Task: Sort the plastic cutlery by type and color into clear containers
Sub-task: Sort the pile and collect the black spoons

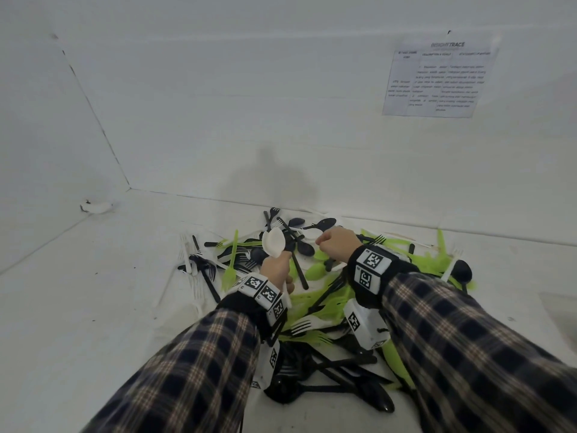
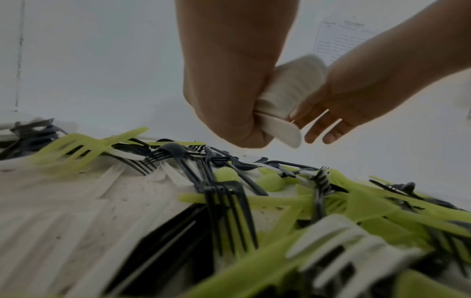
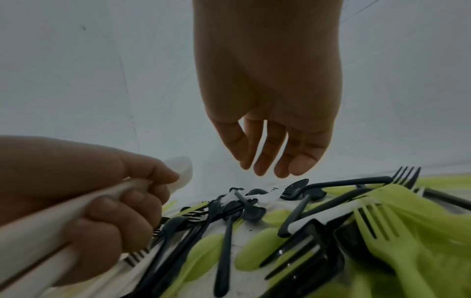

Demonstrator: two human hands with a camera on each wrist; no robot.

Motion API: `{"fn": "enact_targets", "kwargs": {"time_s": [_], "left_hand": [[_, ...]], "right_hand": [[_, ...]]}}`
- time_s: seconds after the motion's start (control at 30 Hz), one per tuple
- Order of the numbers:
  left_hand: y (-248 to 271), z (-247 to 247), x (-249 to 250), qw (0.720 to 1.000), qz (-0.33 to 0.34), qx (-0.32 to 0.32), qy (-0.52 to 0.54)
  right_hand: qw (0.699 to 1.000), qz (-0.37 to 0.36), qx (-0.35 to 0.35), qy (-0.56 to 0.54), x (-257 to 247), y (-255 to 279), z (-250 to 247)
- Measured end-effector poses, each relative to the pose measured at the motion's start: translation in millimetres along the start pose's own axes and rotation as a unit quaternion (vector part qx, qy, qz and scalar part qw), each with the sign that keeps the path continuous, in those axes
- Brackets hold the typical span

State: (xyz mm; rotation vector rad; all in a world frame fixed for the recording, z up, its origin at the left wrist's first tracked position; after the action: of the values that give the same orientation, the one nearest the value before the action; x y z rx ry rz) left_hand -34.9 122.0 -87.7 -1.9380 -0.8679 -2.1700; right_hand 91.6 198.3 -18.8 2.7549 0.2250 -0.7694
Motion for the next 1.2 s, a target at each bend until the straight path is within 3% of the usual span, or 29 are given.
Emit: {"fn": "enact_targets", "kwargs": {"time_s": [0.23,0.53,0.67,0.77,0.83,0.93,1.07,1.13,1.2], "left_hand": [[-32.0,1.8,-2.1,1.0,0.009,-0.013,-0.003],[-61.4,7.2,5.1,0.999,0.029,-0.025,0.012],[-69.0,12.0,4.7,0.999,0.035,-0.023,0.021],[-72.9,14.1,3.6,0.999,0.034,-0.017,0.029],[-74.4,15.0,3.0,0.999,0.028,-0.017,0.03],[-77.1,16.1,2.9,0.999,0.023,-0.021,0.037],[-81.9,17.1,1.7,0.999,0.023,-0.026,0.037],[-83.9,17.6,1.4,0.999,0.025,-0.025,0.034],[-85.1,19.4,1.7,0.999,0.028,-0.025,0.033]], "right_hand": [[0.979,0.007,-0.042,0.2,-5.4,-40.2,33.7],[0.955,0.044,-0.027,0.291,7.1,-76.7,43.6],[0.975,-0.029,-0.059,0.213,-7.4,-77.3,48.2],[0.986,-0.055,-0.026,0.158,-10.6,-82.8,38.7],[0.971,-0.057,-0.012,0.234,-6.6,-87.0,40.1],[0.923,-0.082,-0.009,0.376,-1.8,-90.0,53.0],[0.899,-0.11,0.038,0.422,-3.8,-93.1,49.3],[0.903,-0.129,0.06,0.406,-9.6,-93.2,41.2],[0.935,-0.113,0.067,0.328,-9.4,-95.4,26.4]]}}
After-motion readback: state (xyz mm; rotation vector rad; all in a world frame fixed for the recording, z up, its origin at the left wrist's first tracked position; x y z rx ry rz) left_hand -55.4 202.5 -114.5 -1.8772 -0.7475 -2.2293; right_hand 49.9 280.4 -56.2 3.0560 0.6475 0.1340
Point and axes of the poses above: each hand's wrist, its own y-axis away from the middle knuckle, its own z-axis out of the palm, x = y × z, the point moved 9 cm from there along -y, towards the middle knuckle, and after that the axes turned 9 degrees about z, right-handed, at the moved point
